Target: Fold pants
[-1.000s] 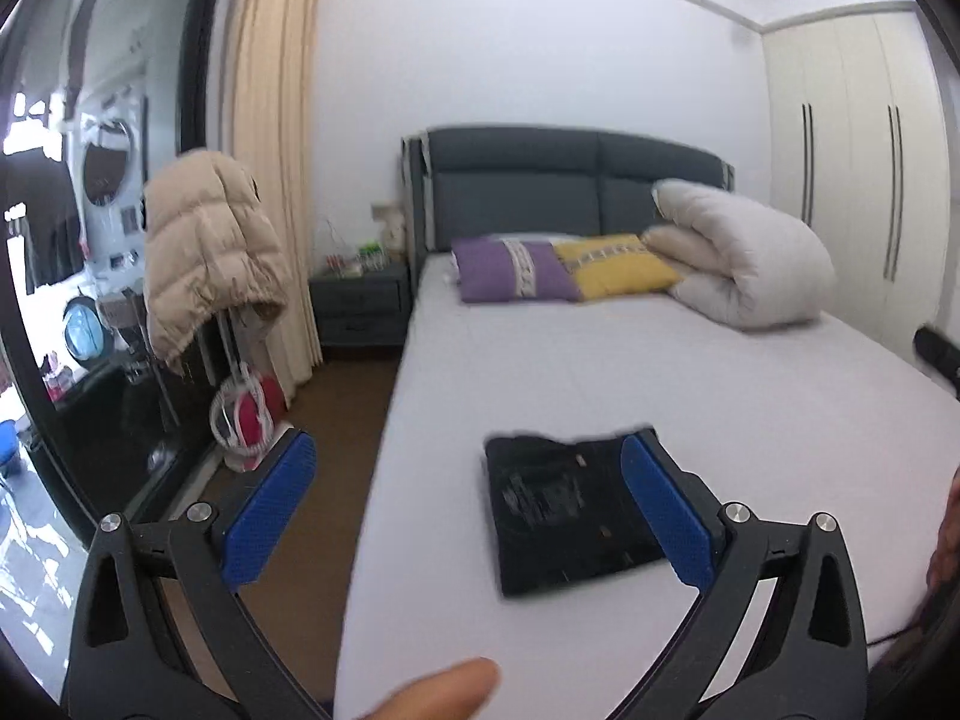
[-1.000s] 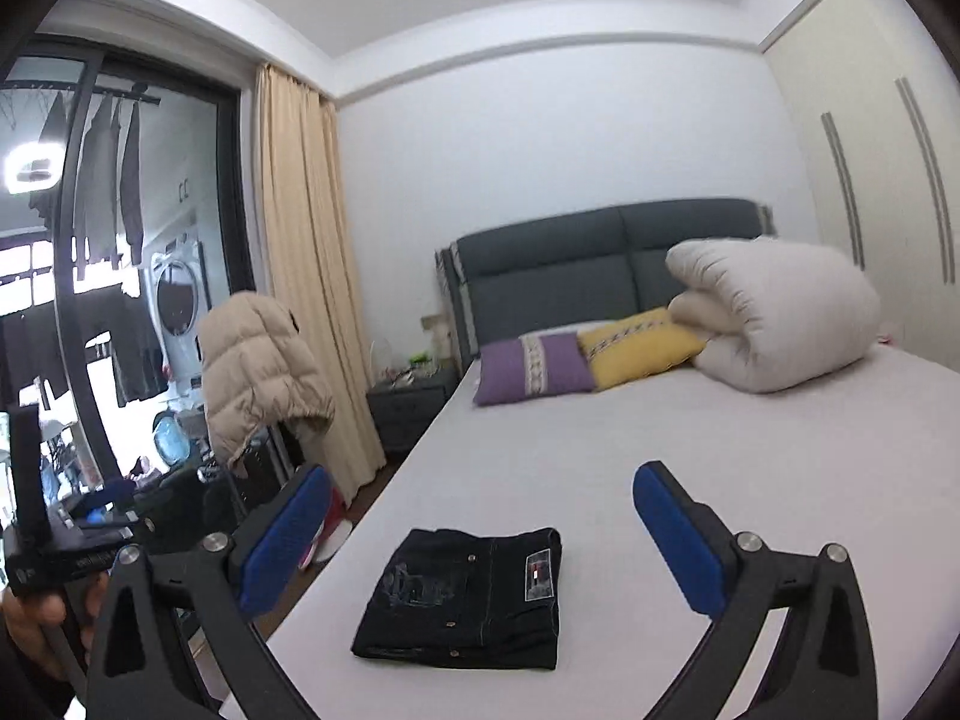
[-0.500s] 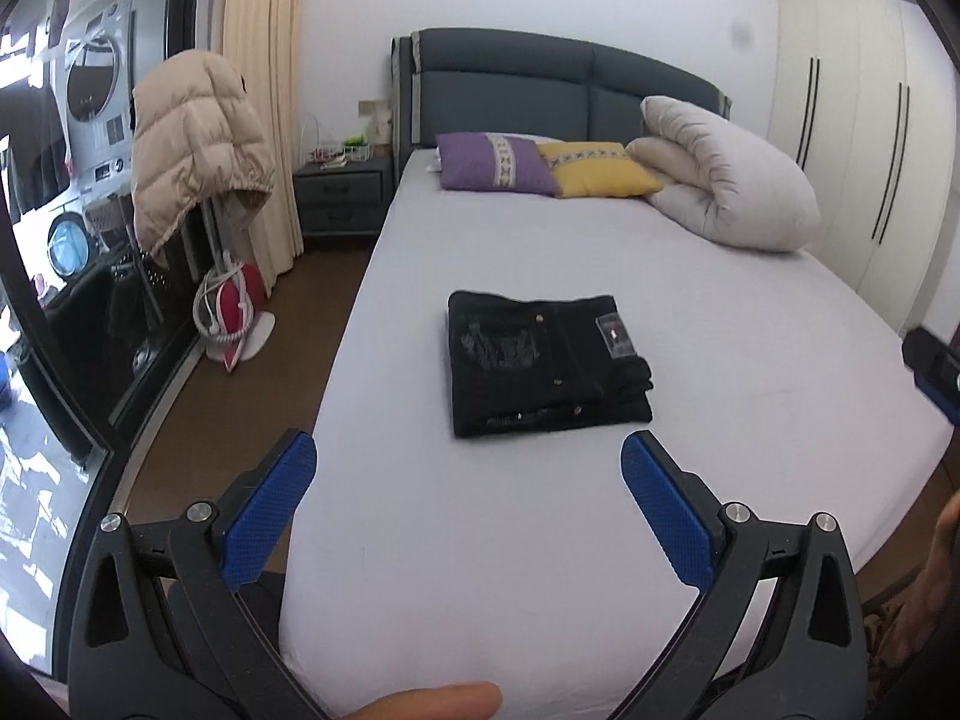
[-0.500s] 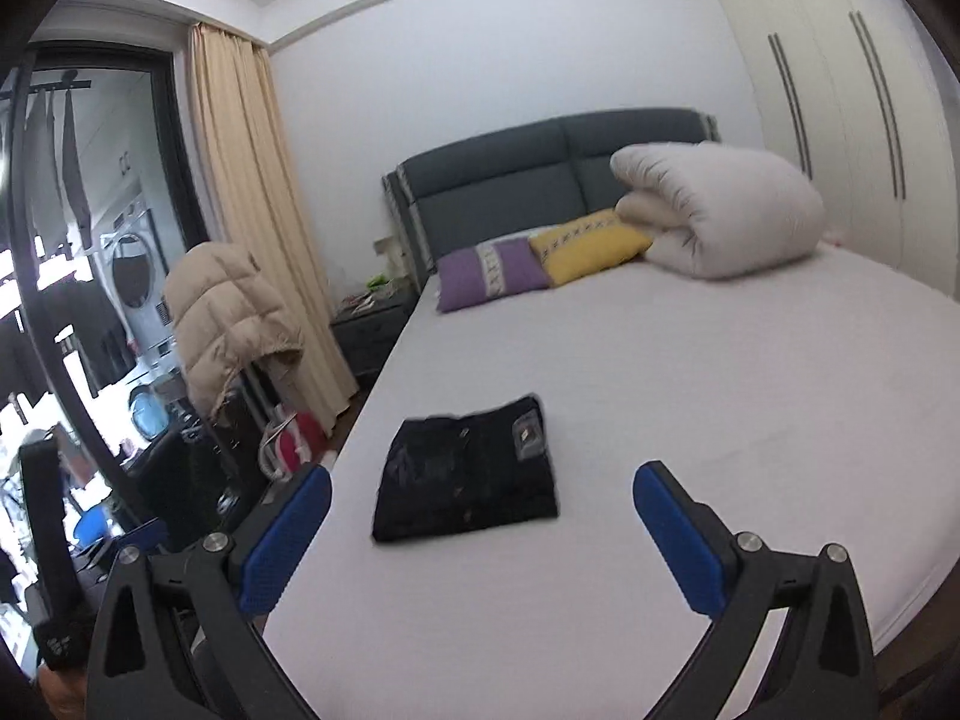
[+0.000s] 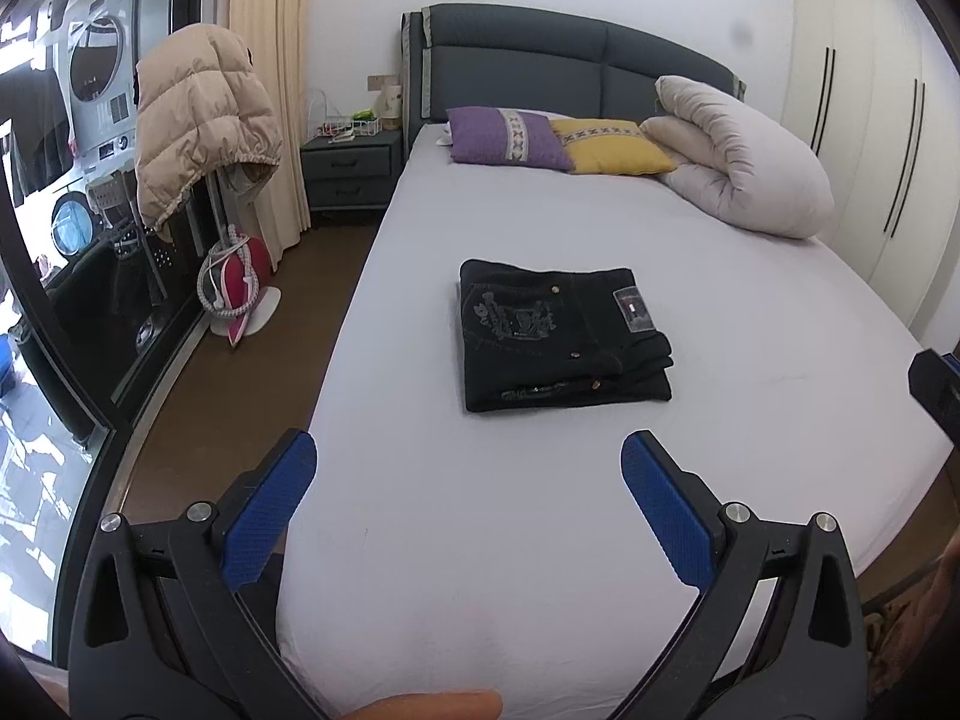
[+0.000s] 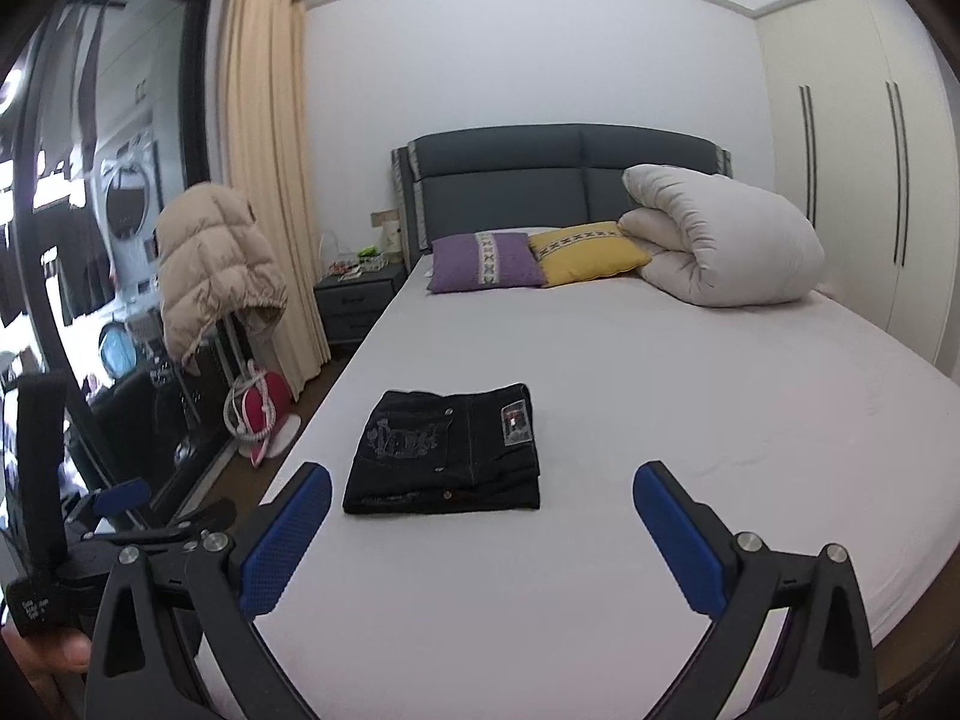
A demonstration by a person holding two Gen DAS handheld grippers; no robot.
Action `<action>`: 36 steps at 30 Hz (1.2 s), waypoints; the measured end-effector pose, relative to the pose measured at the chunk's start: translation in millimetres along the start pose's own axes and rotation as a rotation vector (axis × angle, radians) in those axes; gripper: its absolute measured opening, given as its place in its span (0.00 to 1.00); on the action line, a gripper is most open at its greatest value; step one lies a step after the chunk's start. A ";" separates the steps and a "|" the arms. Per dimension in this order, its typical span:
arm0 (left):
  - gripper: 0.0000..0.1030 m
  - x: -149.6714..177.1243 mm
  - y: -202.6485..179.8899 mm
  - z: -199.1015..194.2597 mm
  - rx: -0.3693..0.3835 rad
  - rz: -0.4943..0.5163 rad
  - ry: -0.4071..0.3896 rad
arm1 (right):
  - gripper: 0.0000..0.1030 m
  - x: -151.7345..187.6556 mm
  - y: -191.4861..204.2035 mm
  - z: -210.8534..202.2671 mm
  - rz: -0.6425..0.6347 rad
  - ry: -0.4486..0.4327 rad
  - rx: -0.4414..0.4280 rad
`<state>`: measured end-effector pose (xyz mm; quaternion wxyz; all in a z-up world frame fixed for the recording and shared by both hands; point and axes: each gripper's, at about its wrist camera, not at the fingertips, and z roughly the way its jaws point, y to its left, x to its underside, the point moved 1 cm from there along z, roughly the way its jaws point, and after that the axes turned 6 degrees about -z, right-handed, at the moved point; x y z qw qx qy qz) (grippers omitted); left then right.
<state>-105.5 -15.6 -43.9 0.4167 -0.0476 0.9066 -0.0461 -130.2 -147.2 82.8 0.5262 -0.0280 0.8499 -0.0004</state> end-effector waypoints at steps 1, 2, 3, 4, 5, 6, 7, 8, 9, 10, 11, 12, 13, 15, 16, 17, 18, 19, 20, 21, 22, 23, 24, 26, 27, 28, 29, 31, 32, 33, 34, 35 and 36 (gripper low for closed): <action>1.00 1.2 0.8 3.3 0.001 -0.002 0.006 | 1.00 0.9 2.5 1.3 -0.007 0.004 -0.005; 1.00 1.5 1.8 6.1 -0.001 -0.002 0.010 | 1.00 1.9 4.4 3.6 -0.013 0.009 -0.008; 1.00 1.6 3.0 9.2 -0.004 -0.003 0.014 | 1.00 3.3 6.0 6.3 -0.017 0.017 -0.010; 1.00 0.3 4.4 12.2 -0.004 -0.004 0.018 | 1.00 4.5 6.8 8.5 -0.019 0.023 -0.012; 1.00 0.9 5.4 15.2 -0.004 -0.006 0.022 | 1.00 5.4 7.2 10.7 -0.020 0.029 -0.014; 1.00 0.8 6.6 18.0 -0.005 -0.006 0.026 | 1.00 6.7 8.0 13.4 -0.021 0.038 -0.016; 1.00 1.5 7.4 21.6 -0.009 -0.006 0.029 | 1.00 7.9 8.5 15.3 -0.022 0.043 -0.017; 1.00 1.5 7.9 23.5 -0.010 -0.005 0.031 | 1.00 9.4 8.7 17.4 -0.022 0.049 -0.017; 1.00 1.2 8.5 26.0 -0.010 -0.005 0.033 | 1.00 10.0 9.0 19.3 -0.022 0.053 -0.017; 1.00 1.7 8.8 28.6 -0.010 -0.005 0.035 | 1.00 10.5 9.1 20.9 -0.022 0.056 -0.019; 1.00 2.0 9.1 31.4 -0.012 -0.003 0.038 | 1.00 11.3 9.3 22.6 -0.022 0.061 -0.021; 1.00 1.2 9.2 32.9 -0.012 -0.002 0.039 | 1.00 11.8 9.4 24.4 -0.023 0.064 -0.021; 1.00 1.4 9.4 35.1 -0.011 0.000 0.039 | 1.00 12.2 9.8 25.8 -0.026 0.066 -0.020; 1.00 1.6 9.5 39.1 -0.014 0.003 0.041 | 1.00 13.0 10.9 28.1 -0.033 0.070 -0.020; 1.00 2.4 9.5 40.9 -0.015 0.003 0.042 | 1.00 13.6 11.4 29.2 -0.034 0.073 -0.021; 1.00 2.9 9.6 42.3 -0.016 0.003 0.044 | 1.00 14.1 11.6 30.5 -0.034 0.076 -0.022; 1.00 3.6 8.9 42.4 -0.016 0.003 0.045 | 1.00 14.6 11.7 32.2 -0.033 0.081 -0.023; 1.00 3.7 9.0 44.7 -0.017 0.003 0.047 | 1.00 15.0 11.8 33.2 -0.031 0.085 -0.024; 1.00 3.7 8.8 46.4 -0.017 0.004 0.049 | 1.00 15.2 12.0 33.9 -0.031 0.089 -0.026; 1.00 3.7 8.6 46.9 -0.017 0.004 0.049 | 1.00 15.4 12.0 34.4 -0.030 0.091 -0.026; 1.00 3.5 8.7 47.2 -0.018 0.004 0.048 | 1.00 15.5 11.9 34.9 -0.030 0.092 -0.026; 1.00 3.4 8.7 47.9 -0.018 0.006 0.047 | 1.00 15.2 11.4 35.9 -0.030 0.093 -0.026; 1.00 3.4 8.6 48.4 -0.018 0.008 0.048 | 1.00 15.2 11.4 36.4 -0.028 0.094 -0.026; 1.00 4.1 9.0 51.2 -0.019 0.009 0.051 | 1.00 16.1 10.8 37.8 -0.024 0.099 -0.026; 1.00 5.0 8.6 50.6 -0.020 0.008 0.051 | 1.00 16.6 10.5 38.3 -0.022 0.102 -0.026; 1.00 5.7 8.6 51.7 -0.019 0.008 0.052 | 1.00 17.1 10.5 38.8 -0.021 0.103 -0.027; 1.00 6.2 8.7 52.5 -0.019 0.009 0.052 | 1.00 17.4 10.4 39.1 -0.021 0.105 -0.028; 1.00 6.2 8.8 52.7 -0.019 0.009 0.052 | 1.00 17.5 10.7 39.0 -0.021 0.103 -0.027; 1.00 6.7 9.2 53.5 -0.018 0.009 0.053 | 1.00 17.6 10.7 39.1 -0.021 0.104 -0.027; 1.00 7.3 9.7 54.4 -0.018 0.009 0.053 | 1.00 17.7 10.8 39.1 -0.021 0.104 -0.026; 1.00 7.4 9.6 54.5 -0.018 0.009 0.053 | 1.00 17.6 10.9 39.0 -0.021 0.104 -0.026; 1.00 7.5 9.8 54.9 -0.018 0.010 0.053 | 1.00 18.2 10.2 39.5 -0.020 0.105 -0.026; 1.00 7.6 10.0 55.2 -0.017 0.010 0.053 | 1.00 18.2 10.1 39.6 -0.020 0.105 -0.026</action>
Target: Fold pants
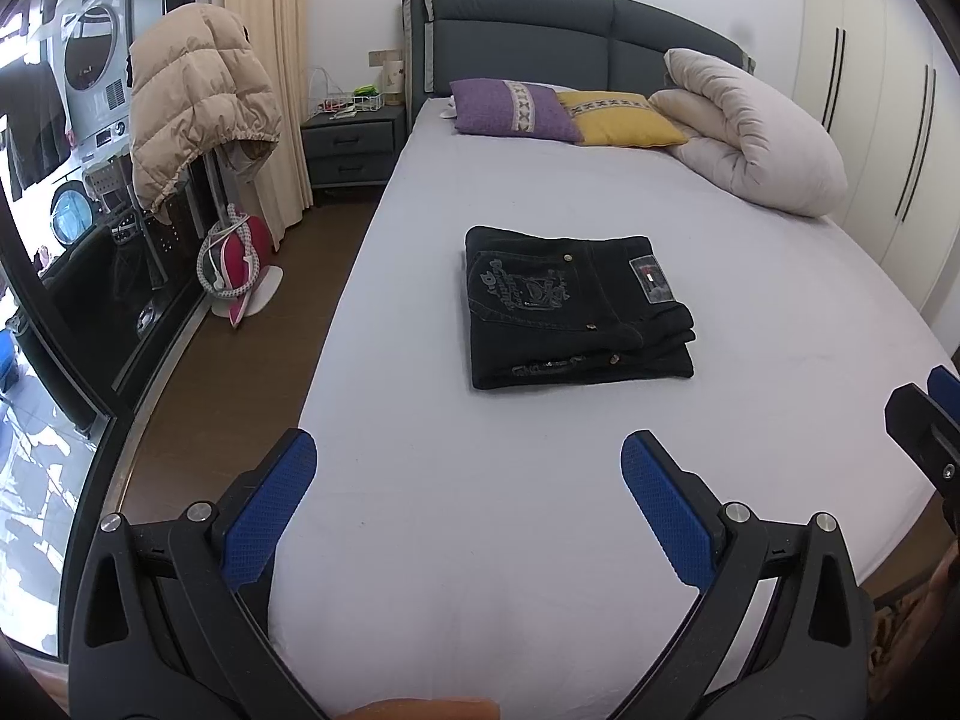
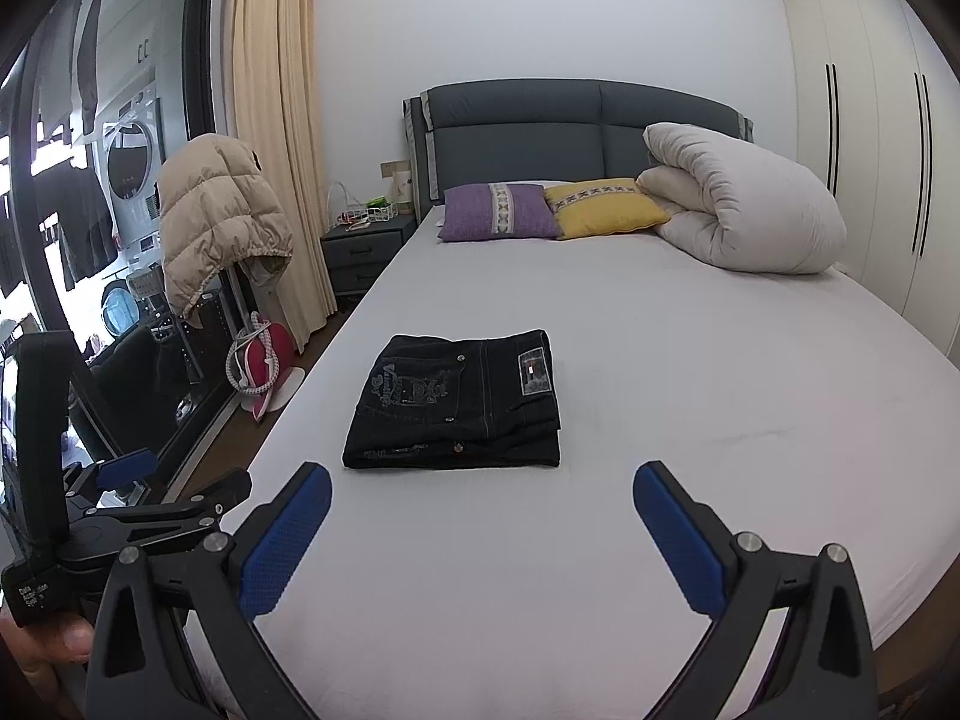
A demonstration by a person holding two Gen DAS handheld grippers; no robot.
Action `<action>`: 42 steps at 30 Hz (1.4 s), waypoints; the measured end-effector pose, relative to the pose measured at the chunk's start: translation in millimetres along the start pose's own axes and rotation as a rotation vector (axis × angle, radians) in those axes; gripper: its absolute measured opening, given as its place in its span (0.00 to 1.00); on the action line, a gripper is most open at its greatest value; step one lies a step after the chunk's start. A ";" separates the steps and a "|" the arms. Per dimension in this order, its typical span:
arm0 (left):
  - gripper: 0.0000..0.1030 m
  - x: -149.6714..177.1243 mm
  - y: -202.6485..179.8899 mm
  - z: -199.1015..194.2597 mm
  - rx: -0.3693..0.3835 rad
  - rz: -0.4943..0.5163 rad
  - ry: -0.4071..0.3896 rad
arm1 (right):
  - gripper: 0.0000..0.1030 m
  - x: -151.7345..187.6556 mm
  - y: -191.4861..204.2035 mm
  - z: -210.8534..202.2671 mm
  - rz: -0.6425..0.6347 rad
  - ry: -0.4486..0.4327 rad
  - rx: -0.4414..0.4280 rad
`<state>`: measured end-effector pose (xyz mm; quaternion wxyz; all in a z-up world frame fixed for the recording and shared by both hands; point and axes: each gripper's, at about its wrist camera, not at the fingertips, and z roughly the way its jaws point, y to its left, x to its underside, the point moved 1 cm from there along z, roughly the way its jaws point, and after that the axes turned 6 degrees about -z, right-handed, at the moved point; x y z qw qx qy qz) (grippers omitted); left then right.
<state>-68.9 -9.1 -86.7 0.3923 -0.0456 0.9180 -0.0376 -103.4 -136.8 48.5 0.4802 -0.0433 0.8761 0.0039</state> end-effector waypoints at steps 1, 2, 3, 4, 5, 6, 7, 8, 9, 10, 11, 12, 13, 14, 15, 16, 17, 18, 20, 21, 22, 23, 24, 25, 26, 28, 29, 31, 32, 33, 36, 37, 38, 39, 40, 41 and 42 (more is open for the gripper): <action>1.00 -0.1 -0.4 -0.9 0.000 0.000 0.000 | 1.00 0.9 -0.1 0.5 0.000 0.001 0.000; 1.00 0.2 -0.2 -0.3 0.000 0.000 0.000 | 1.00 2.1 0.0 0.8 0.001 0.001 0.000; 1.00 0.6 -0.6 -1.1 -0.001 0.000 0.000 | 1.00 2.2 0.0 0.9 0.000 0.001 0.001; 1.00 0.6 -0.4 -0.8 0.000 0.000 0.000 | 1.00 2.1 -0.1 0.8 0.000 0.001 0.000; 1.00 0.6 -0.2 -0.3 0.000 0.000 0.000 | 1.00 2.2 0.0 0.8 0.000 0.001 0.000; 1.00 0.7 -0.6 -1.1 -0.001 0.000 0.000 | 1.00 2.1 -0.1 0.8 0.000 0.000 0.000; 1.00 0.7 -0.4 -0.7 -0.001 -0.001 0.000 | 1.00 2.6 -0.1 0.9 0.000 -0.001 0.001; 1.00 0.7 -0.1 -0.3 -0.001 -0.001 0.000 | 1.00 2.9 -0.3 1.1 0.000 0.000 0.001; 1.00 0.9 -0.2 0.3 -0.001 0.000 0.000 | 1.00 2.1 -0.5 0.9 0.001 0.001 -0.001; 1.00 1.7 -0.5 0.9 -0.001 0.000 0.000 | 1.00 2.0 -0.5 0.8 0.002 0.001 0.000; 1.00 1.3 -0.6 0.5 0.000 0.000 0.000 | 1.00 2.1 -0.6 0.8 0.001 0.001 0.000; 1.00 0.9 -0.9 0.2 0.001 0.000 0.000 | 1.00 2.2 -0.7 0.8 0.001 0.001 0.000; 1.00 1.2 -0.5 1.5 0.000 0.001 0.000 | 1.00 2.4 -0.7 0.9 0.000 0.001 0.000; 1.00 1.1 -0.8 0.1 -0.001 0.000 0.000 | 1.00 2.1 -0.8 0.9 0.000 0.001 0.000; 1.00 1.3 -0.4 1.1 -0.001 0.001 0.001 | 1.00 2.1 -0.8 1.0 0.000 0.001 0.000; 1.00 1.2 -0.4 1.3 0.000 0.001 0.001 | 1.00 2.1 -0.7 1.0 0.001 0.001 -0.001; 1.00 1.2 -0.5 0.6 0.000 0.000 0.000 | 1.00 2.2 -0.6 1.1 0.001 0.002 0.000; 1.00 1.0 -0.9 0.1 0.000 0.000 0.000 | 1.00 2.2 -0.3 1.0 0.000 0.001 0.000; 1.00 1.2 -0.6 0.8 -0.001 0.001 0.001 | 1.00 2.9 -0.1 0.9 0.000 0.000 0.000; 1.00 1.0 -0.9 0.1 -0.001 0.000 0.001 | 1.00 2.2 -0.2 1.0 0.001 0.001 0.000; 1.00 1.2 -0.3 1.3 -0.001 0.000 0.001 | 1.00 2.5 -0.1 1.0 0.001 0.001 -0.001; 1.00 1.0 -0.7 0.9 0.000 0.001 0.001 | 1.00 3.3 -0.1 1.0 0.000 0.001 -0.002; 1.00 0.9 -0.9 0.2 -0.001 0.000 0.001 | 1.00 3.5 -0.1 1.1 0.001 0.001 -0.001; 1.00 1.2 -0.4 1.3 -0.001 0.001 0.002 | 1.00 3.5 -0.1 1.1 0.001 0.002 -0.001; 1.00 2.2 -1.6 2.2 0.000 0.002 0.002 | 1.00 3.6 0.0 1.1 0.001 0.002 -0.002; 1.00 3.4 -2.0 2.7 0.000 0.003 0.003 | 1.00 4.0 0.3 1.1 0.001 0.002 -0.002; 1.00 3.6 -1.9 2.9 0.000 0.003 0.003 | 1.00 3.6 0.3 1.1 0.000 0.002 -0.002; 1.00 3.6 -2.0 2.5 -0.001 0.002 0.003 | 1.00 4.2 0.3 1.5 0.001 0.002 -0.002; 1.00 3.7 -1.9 2.8 0.000 0.002 0.004 | 1.00 4.3 0.3 1.6 0.001 0.002 -0.002; 1.00 4.2 -2.4 2.9 0.000 0.002 0.004 | 1.00 5.1 0.4 1.8 0.001 0.003 -0.003; 1.00 5.4 -2.4 4.1 0.001 0.003 0.005 | 1.00 4.9 0.7 1.6 0.001 0.003 -0.002; 1.00 4.9 -2.5 3.8 0.001 0.003 0.005 | 1.00 4.1 0.6 1.4 0.001 0.002 -0.002; 1.00 5.2 -2.4 4.1 0.001 0.003 0.006 | 1.00 4.2 0.6 1.5 0.001 0.002 -0.002; 1.00 5.6 -2.3 4.2 0.001 0.003 0.006 | 1.00 4.1 0.7 1.6 0.001 0.004 -0.002; 1.00 6.5 -2.3 4.7 0.002 0.003 0.007 | 1.00 5.5 1.4 1.2 0.001 0.005 -0.002; 1.00 6.8 -2.7 5.7 0.003 0.005 0.008 | 1.00 6.5 1.7 1.0 0.001 0.005 -0.002; 1.00 7.3 -2.7 6.4 0.003 0.006 0.009 | 1.00 6.5 1.6 1.2 0.000 0.005 -0.003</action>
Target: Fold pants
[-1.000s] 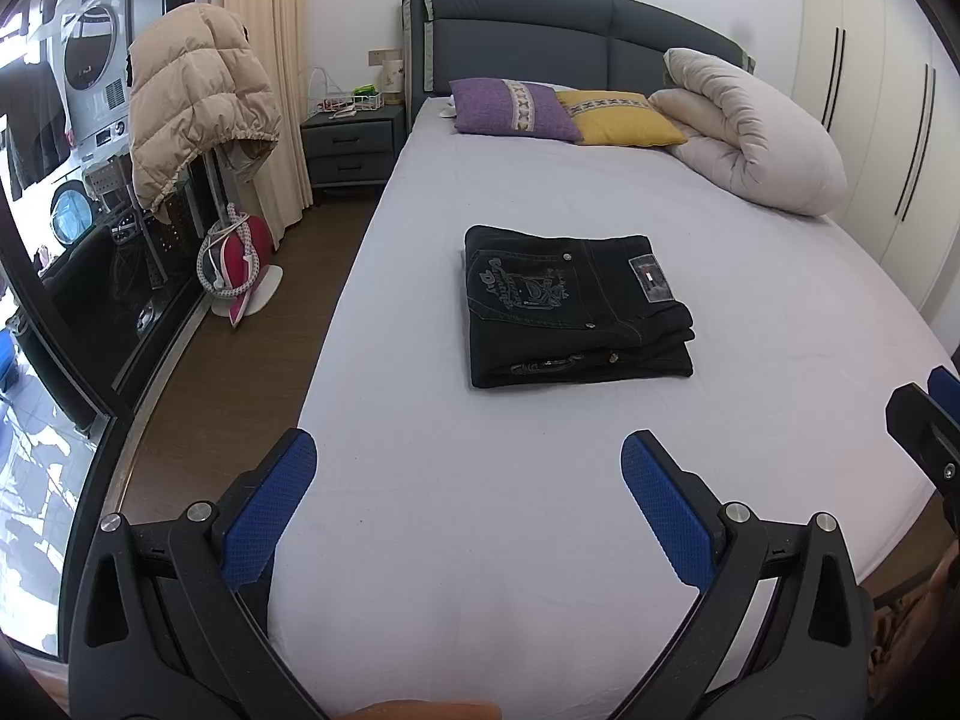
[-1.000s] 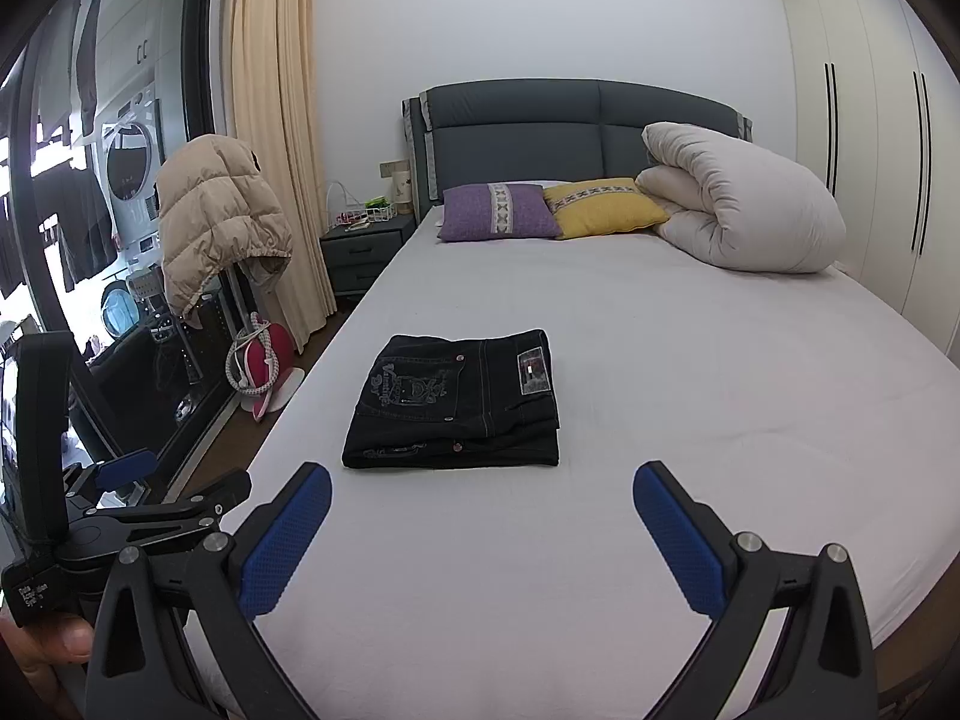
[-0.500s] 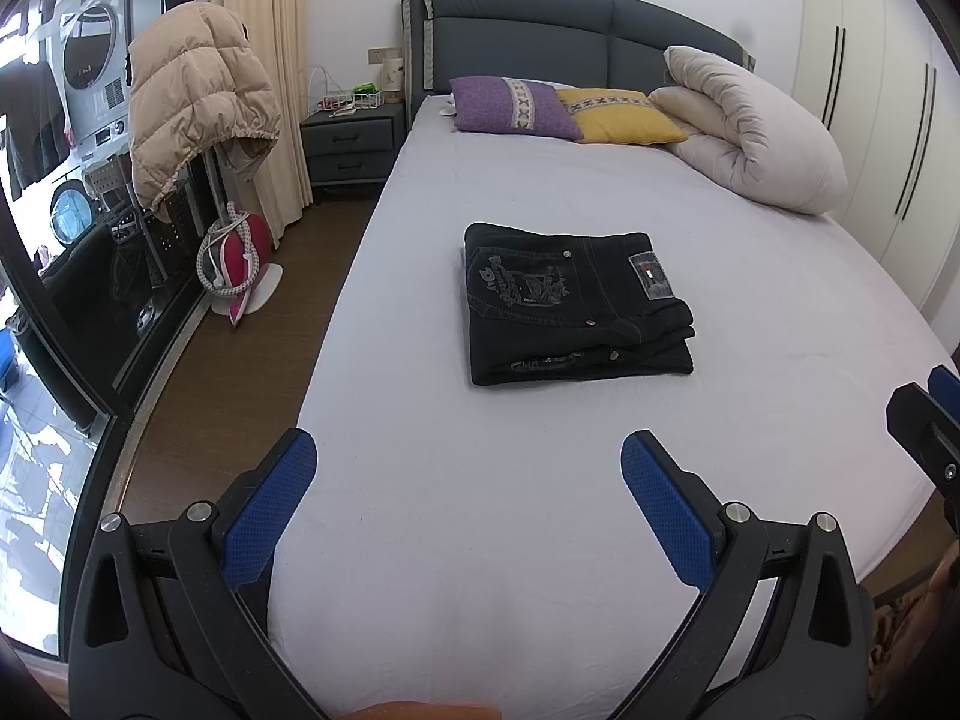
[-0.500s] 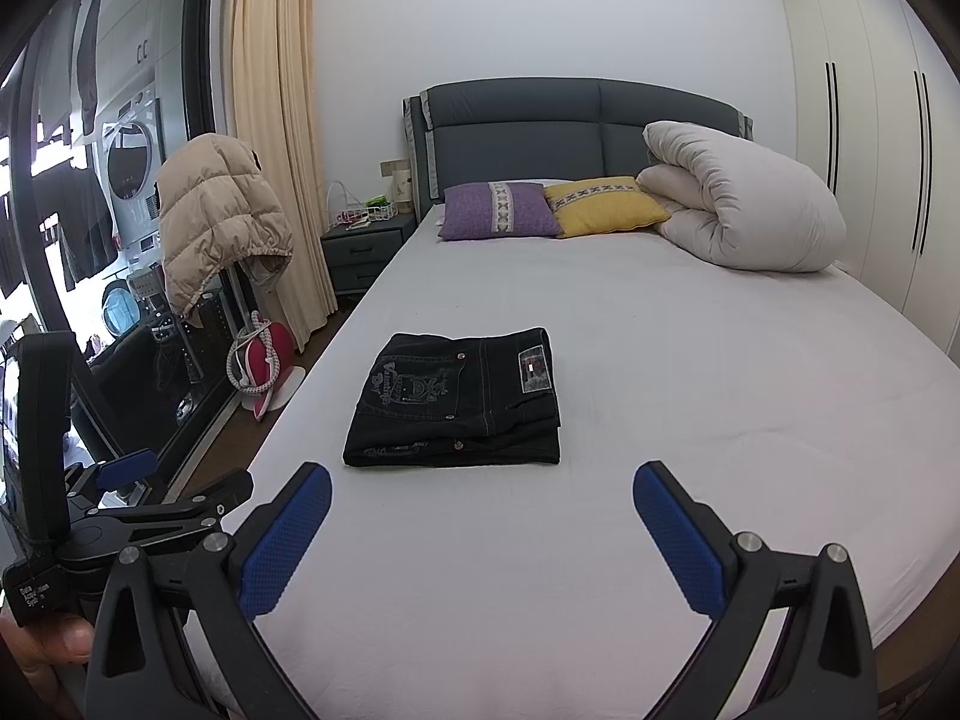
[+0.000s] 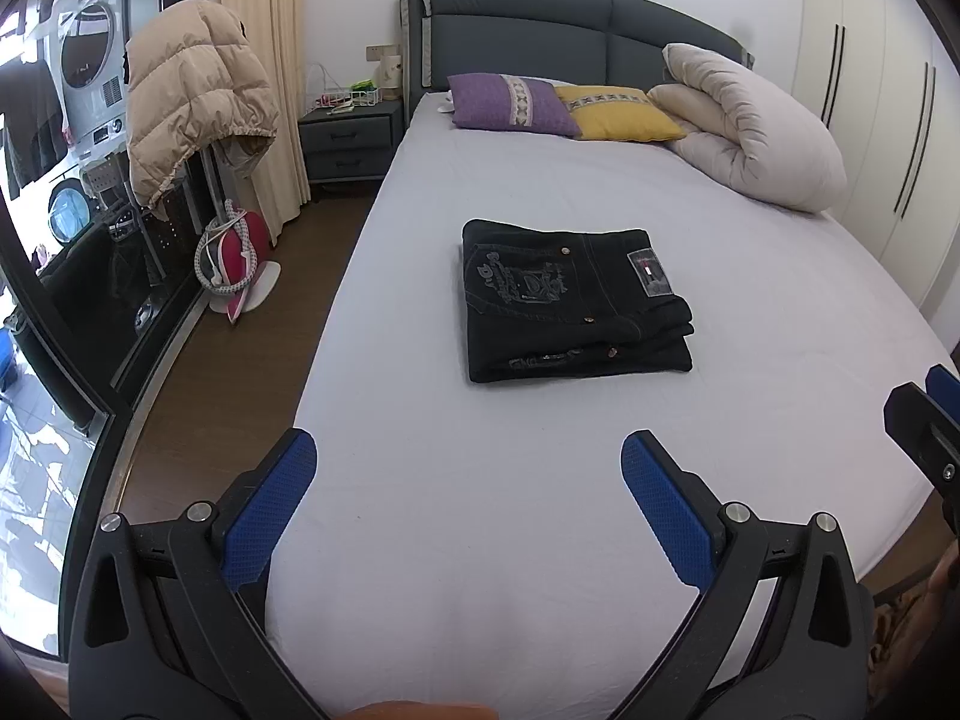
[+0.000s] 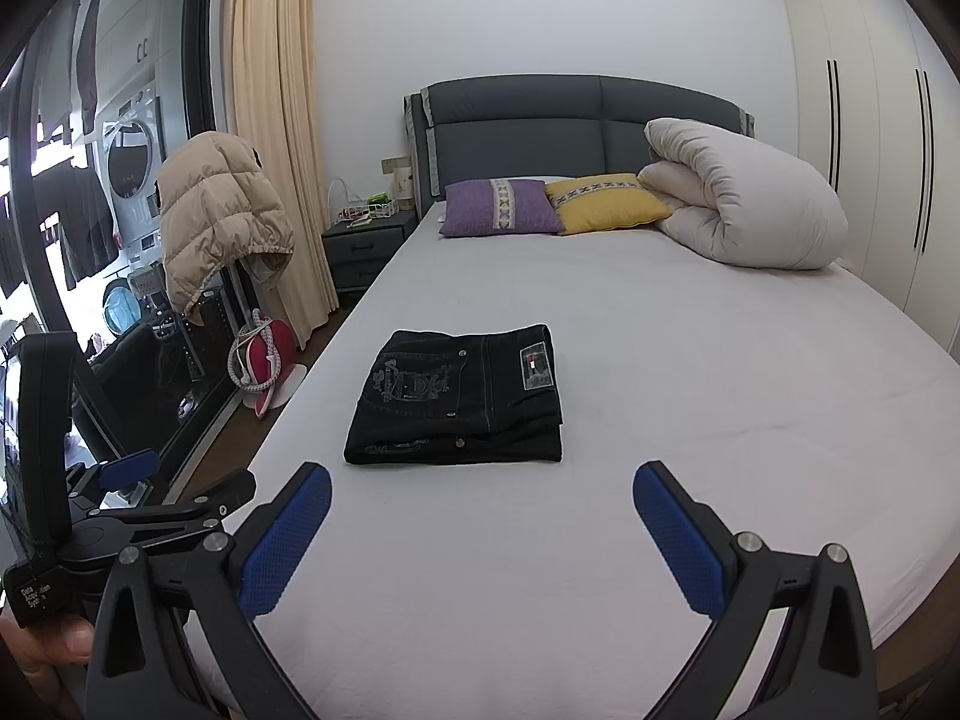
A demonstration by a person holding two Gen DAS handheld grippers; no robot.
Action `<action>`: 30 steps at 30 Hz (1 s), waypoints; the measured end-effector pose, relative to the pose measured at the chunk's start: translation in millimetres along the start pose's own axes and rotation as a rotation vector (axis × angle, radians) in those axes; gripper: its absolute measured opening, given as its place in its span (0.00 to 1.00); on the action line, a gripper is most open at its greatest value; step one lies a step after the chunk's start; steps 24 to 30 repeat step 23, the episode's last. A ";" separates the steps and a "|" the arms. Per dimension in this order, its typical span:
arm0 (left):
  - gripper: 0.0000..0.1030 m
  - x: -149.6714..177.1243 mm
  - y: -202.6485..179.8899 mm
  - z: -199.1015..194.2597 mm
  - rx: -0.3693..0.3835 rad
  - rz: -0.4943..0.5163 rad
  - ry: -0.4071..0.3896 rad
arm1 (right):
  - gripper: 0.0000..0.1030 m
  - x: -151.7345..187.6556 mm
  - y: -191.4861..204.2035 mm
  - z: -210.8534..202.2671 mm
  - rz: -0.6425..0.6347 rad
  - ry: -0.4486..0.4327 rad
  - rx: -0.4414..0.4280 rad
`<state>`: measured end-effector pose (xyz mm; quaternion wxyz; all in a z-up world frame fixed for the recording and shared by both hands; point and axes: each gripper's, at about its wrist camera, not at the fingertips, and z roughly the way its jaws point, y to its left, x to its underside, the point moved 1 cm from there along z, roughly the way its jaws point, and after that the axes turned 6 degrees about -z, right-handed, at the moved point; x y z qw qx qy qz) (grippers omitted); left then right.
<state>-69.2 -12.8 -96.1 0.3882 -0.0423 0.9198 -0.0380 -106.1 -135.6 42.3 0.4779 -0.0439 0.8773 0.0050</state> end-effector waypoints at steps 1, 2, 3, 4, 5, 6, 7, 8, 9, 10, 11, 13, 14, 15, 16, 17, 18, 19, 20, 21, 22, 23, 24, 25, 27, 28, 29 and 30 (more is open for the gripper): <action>1.00 -0.4 0.1 0.4 0.001 0.000 0.001 | 1.00 -0.1 0.0 0.0 0.000 0.001 0.000; 1.00 -0.7 0.3 0.9 0.002 0.000 0.001 | 1.00 1.0 0.4 -0.3 0.001 0.002 0.000; 1.00 -0.9 0.3 0.9 0.001 0.000 0.001 | 1.00 1.1 0.4 -0.4 0.000 0.001 -0.001; 1.00 -0.7 0.5 1.1 0.000 0.000 0.001 | 1.00 1.0 0.3 -0.3 0.000 0.001 0.000; 1.00 -0.9 0.8 1.6 0.001 0.001 0.002 | 1.00 1.1 0.3 -0.4 0.000 0.001 0.000; 1.00 -1.0 1.0 2.4 0.002 0.001 0.003 | 1.00 1.0 0.3 -0.3 0.000 0.002 0.000; 1.00 -0.1 1.5 2.6 0.002 0.000 0.004 | 1.00 0.9 0.4 -0.4 0.000 0.002 0.000; 1.00 -0.1 1.4 3.3 0.002 0.001 0.004 | 1.00 1.0 0.4 -0.4 0.001 0.002 0.000; 1.00 -0.1 1.5 3.1 0.003 0.001 0.005 | 1.00 0.9 0.3 -0.4 0.001 0.002 -0.001; 1.00 0.7 1.8 3.0 0.003 0.001 0.006 | 1.00 0.8 0.4 -0.4 0.000 0.002 -0.001; 1.00 0.1 1.6 3.1 0.003 0.002 0.006 | 1.00 0.9 0.6 -0.4 0.000 0.002 0.000; 1.00 0.9 2.2 3.0 0.002 0.002 0.008 | 1.00 1.9 0.8 -0.4 0.000 0.004 -0.001; 1.00 0.2 2.1 3.6 0.002 0.003 0.010 | 1.00 2.9 1.1 -0.5 -0.001 0.005 -0.002; 1.00 0.2 2.5 4.0 0.003 0.003 0.012 | 1.00 4.3 1.4 -0.4 -0.002 0.007 -0.004; 1.00 -0.8 2.7 5.1 0.003 0.003 0.013 | 1.00 4.2 1.4 -0.4 -0.001 0.007 -0.003; 1.00 -0.9 3.1 5.6 0.003 0.003 0.015 | 1.00 4.3 1.6 -0.5 -0.001 0.007 -0.003; 1.00 -1.6 3.2 6.3 0.004 0.003 0.017 | 1.00 4.7 1.8 -0.6 -0.001 0.008 -0.003; 1.00 -0.9 4.1 6.3 0.002 0.002 0.018 | 1.00 4.1 1.6 -0.5 -0.001 0.008 -0.004; 1.00 -1.8 4.1 7.5 -0.002 0.002 0.019 | 1.00 4.1 1.8 -0.6 0.000 0.008 -0.004; 1.00 -1.5 4.4 7.4 -0.008 0.006 0.016 | 1.00 4.0 1.9 -0.6 0.000 0.009 -0.003; 1.00 -1.8 4.3 7.8 -0.012 0.010 0.014 | 1.00 5.4 1.7 -0.1 0.000 0.010 -0.005; 1.00 -1.4 4.9 7.7 -0.016 0.011 0.014 | 1.00 6.9 1.8 0.2 0.000 0.012 -0.006; 1.00 -1.4 4.9 7.7 -0.016 0.011 0.014 | 1.00 6.9 1.8 0.2 0.000 0.012 -0.006; 1.00 -1.4 4.9 7.7 -0.016 0.011 0.014 | 1.00 6.9 1.8 0.2 0.000 0.012 -0.006; 1.00 -1.4 4.9 7.7 -0.016 0.011 0.014 | 1.00 6.9 1.8 0.2 0.000 0.012 -0.006; 1.00 -1.4 4.9 7.7 -0.016 0.011 0.014 | 1.00 6.9 1.8 0.2 0.000 0.012 -0.006; 1.00 -1.4 4.9 7.7 -0.016 0.011 0.014 | 1.00 6.9 1.8 0.2 0.000 0.012 -0.006; 1.00 -1.4 4.9 7.7 -0.016 0.011 0.014 | 1.00 6.9 1.8 0.2 0.000 0.012 -0.006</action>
